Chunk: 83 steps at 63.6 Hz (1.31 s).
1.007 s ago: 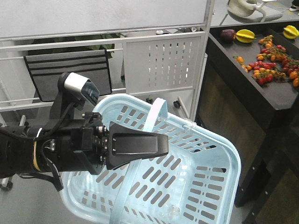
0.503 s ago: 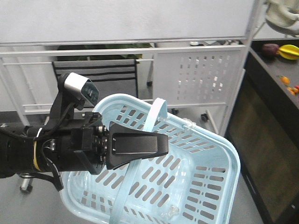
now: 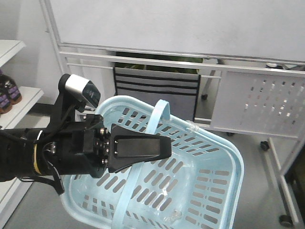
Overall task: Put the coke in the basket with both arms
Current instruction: 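Drive the base, carrying the basket in the left gripper, to another shelf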
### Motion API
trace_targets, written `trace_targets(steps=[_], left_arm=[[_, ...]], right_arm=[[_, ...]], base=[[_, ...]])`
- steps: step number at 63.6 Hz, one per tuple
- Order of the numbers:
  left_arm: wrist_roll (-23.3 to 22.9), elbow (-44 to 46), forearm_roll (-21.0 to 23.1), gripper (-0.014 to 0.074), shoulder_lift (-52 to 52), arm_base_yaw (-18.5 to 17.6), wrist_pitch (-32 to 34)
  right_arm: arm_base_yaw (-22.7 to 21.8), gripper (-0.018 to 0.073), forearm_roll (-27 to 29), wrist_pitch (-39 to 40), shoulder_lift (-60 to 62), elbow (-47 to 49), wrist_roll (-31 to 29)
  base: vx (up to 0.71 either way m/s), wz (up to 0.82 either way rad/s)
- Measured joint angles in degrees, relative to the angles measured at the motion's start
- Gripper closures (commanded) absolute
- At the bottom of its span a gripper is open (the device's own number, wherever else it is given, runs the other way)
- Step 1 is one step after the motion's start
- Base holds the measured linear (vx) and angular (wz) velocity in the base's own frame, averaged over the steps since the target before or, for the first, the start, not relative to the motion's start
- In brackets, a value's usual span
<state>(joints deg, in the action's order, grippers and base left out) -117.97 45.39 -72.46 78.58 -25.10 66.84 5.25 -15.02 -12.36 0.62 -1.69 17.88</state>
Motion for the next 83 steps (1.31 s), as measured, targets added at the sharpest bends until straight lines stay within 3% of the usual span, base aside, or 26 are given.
trace_targets(steps=[83], left_arm=[[0.0, 0.0, 0.0, 0.0603, 0.0, 0.0, 0.0]], right_arm=[[0.0, 0.0564, 0.0, 0.0, 0.0, 0.0, 0.0]], base=[[0.14, 0.61]])
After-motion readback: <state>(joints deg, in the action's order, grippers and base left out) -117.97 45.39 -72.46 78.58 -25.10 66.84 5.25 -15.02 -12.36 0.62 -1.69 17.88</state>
